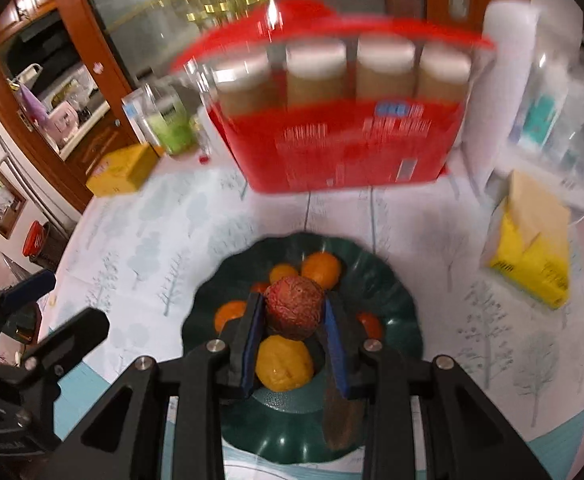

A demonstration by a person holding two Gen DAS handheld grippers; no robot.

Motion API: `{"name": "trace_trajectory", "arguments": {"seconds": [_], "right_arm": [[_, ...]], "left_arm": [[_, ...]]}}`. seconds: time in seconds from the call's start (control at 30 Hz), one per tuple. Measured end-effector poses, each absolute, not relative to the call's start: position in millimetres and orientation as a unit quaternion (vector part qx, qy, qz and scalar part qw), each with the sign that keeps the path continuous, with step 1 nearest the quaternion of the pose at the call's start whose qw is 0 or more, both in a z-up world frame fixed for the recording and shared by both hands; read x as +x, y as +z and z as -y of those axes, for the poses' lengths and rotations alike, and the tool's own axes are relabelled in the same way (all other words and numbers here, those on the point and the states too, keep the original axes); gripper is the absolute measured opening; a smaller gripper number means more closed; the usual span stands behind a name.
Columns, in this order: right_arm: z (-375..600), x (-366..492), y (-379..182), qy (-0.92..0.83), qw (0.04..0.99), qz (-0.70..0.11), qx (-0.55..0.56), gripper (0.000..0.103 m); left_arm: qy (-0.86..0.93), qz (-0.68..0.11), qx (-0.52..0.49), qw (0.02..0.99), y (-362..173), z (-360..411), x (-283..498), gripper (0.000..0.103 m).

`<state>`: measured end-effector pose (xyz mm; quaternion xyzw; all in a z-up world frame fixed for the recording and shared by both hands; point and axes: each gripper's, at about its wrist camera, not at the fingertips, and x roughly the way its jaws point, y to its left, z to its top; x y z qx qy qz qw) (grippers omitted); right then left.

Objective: Organize fruits
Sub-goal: 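Carry the lychee onto the green plate and open the right tool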

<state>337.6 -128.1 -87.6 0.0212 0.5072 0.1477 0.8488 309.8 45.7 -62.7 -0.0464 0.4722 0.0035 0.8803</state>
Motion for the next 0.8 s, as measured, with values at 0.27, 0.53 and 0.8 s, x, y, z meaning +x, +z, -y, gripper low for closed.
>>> {"name": "trace_trajectory", "arguments": {"seconds": [0.27, 0.53, 0.8], "right_arm": [[118.7, 352.9, -139.0, 0.149, 0.825, -0.544, 0.008, 0.031], [115.7, 349.3, -147.4, 0.168, 0.820, -0.548, 0.007, 0.041], [115.5, 338.7, -130.8, 0.158, 0.835, -0.527, -0.007, 0.041]], "left_arm": [[0.003, -0.502, -0.052, 0.863, -103.8, -46.2, 325.5, 0.100], [0.000, -0.504, -0.047, 0.862, -108.4, -45.3, 323.9, 0.100], [-0.003, -0.497, -0.044, 0.867, -95.9, -42.1, 311.8, 0.100]]}}
